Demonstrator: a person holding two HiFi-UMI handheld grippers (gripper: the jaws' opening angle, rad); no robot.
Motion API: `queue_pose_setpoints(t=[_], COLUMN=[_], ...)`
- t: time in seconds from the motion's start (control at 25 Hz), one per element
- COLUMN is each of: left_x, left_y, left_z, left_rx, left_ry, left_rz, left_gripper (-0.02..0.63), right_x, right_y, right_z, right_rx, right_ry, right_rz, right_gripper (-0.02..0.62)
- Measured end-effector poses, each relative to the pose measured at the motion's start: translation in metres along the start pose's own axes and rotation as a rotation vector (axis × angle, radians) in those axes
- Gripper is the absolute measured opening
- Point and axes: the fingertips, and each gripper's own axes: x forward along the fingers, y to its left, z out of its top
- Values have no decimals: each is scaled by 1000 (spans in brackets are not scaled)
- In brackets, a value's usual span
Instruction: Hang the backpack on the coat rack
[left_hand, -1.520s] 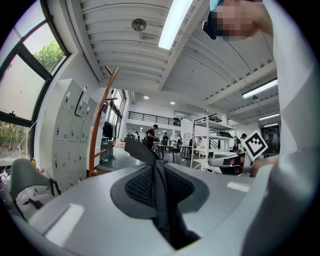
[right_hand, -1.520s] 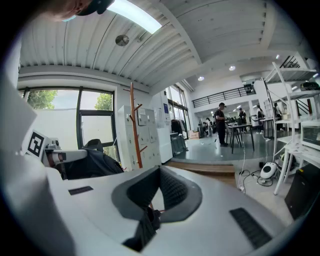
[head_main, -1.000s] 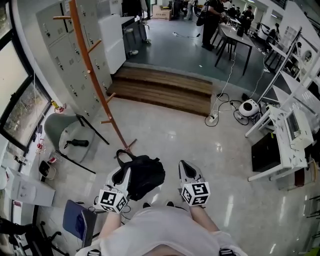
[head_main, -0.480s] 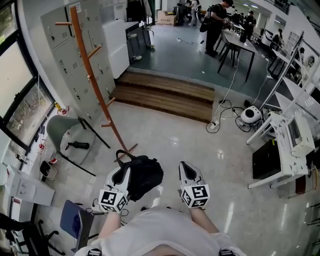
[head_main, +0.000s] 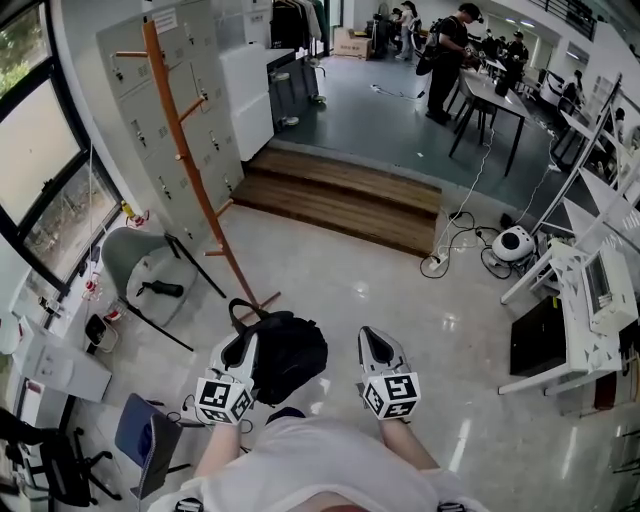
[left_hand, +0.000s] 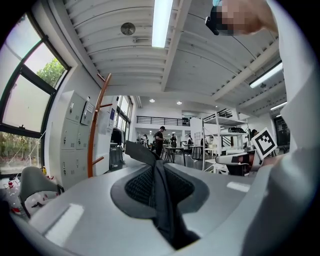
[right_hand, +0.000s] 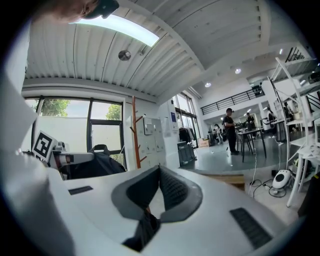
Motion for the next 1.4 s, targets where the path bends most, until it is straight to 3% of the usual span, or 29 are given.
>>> queue_pose_setpoints(t=[0.28, 0.56, 1.04, 1.4], left_x=[27, 91, 237, 317], left_y=[7, 41, 151, 226], left_z=[-4, -14, -6, -6], left_rx=[-12, -26, -20, -14], left_ry=[10, 12, 10, 22], left_rz=[-17, -81, -261, -299], left_gripper=[60, 60, 60, 60], right_x=[22, 81, 258, 351], right_y=[-14, -32, -54, -72], right_z=[0, -6, 15, 24], right_rx=[4, -5, -8, -3], right_ry=[2, 21, 37, 25], right_rz=[2, -35, -131, -192], right_gripper=[9, 9, 9, 9])
